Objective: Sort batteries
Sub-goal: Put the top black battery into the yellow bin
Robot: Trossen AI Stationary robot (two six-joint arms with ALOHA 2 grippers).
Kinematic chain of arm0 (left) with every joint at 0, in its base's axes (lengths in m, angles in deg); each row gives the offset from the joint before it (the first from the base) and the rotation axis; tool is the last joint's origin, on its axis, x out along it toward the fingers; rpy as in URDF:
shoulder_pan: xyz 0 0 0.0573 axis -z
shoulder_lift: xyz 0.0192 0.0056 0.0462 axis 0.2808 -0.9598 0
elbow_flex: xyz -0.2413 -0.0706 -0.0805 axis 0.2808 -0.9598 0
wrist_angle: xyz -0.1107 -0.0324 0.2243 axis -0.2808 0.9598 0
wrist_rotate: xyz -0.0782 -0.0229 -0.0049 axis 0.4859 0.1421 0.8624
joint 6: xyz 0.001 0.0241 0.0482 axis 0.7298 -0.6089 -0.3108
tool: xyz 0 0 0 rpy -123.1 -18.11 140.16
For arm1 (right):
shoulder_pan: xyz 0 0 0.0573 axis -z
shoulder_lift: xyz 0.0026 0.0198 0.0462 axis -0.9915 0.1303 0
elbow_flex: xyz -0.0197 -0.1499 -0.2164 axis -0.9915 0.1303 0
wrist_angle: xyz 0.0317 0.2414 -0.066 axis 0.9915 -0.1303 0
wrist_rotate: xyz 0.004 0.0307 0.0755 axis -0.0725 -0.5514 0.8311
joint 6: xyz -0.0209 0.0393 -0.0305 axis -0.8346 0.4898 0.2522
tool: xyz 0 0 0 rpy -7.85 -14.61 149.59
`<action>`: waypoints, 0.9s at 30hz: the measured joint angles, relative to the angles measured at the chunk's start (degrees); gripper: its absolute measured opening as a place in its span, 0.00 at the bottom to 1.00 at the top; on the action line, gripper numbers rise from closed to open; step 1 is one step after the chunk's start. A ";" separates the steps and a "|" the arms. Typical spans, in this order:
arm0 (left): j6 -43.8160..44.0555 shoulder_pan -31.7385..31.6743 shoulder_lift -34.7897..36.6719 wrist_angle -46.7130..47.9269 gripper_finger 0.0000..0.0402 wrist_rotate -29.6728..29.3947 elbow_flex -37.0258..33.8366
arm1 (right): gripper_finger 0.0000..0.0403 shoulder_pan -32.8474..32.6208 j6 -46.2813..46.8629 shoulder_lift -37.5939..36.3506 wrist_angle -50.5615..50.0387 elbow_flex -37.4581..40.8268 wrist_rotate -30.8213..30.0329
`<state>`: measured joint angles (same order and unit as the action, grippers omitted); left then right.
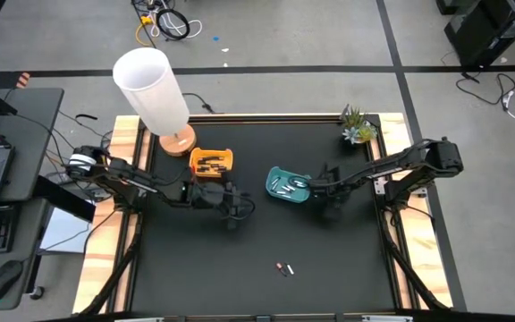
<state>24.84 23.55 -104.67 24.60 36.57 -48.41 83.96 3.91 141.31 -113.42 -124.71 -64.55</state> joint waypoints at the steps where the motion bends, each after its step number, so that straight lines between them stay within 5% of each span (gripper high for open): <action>1: 0.05 0.20 -0.02 0.21 0.36 -0.30 0.00 | 0.19 0.00 0.40 0.01 0.71 -0.23 0.21; 4: 0.10 0.70 -0.02 0.52 0.36 -1.40 0.00 | 0.06 0.00 1.60 0.04 1.31 -0.22 0.70; 12: 1.80 0.77 -0.02 0.31 0.36 -5.86 0.00 | 0.06 0.00 4.98 -0.55 -0.13 -1.20 0.63; 20: 9.07 1.76 -0.02 0.07 0.36 -7.80 0.00 | 0.06 -2.00 6.09 -8.98 -4.24 -10.92 -4.49; 23: 10.38 2.97 -0.02 -2.04 0.36 -7.52 0.00 | 0.06 -3.77 2.86 -11.60 3.04 -13.23 -6.92; 27: 9.14 3.37 -0.02 -9.27 0.36 -2.63 0.00 | 0.06 -5.86 -4.09 -13.46 25.22 -13.03 -7.49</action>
<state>33.98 26.92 -104.69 15.33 33.94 -48.41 78.10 -0.19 127.85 -88.20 -137.73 -72.04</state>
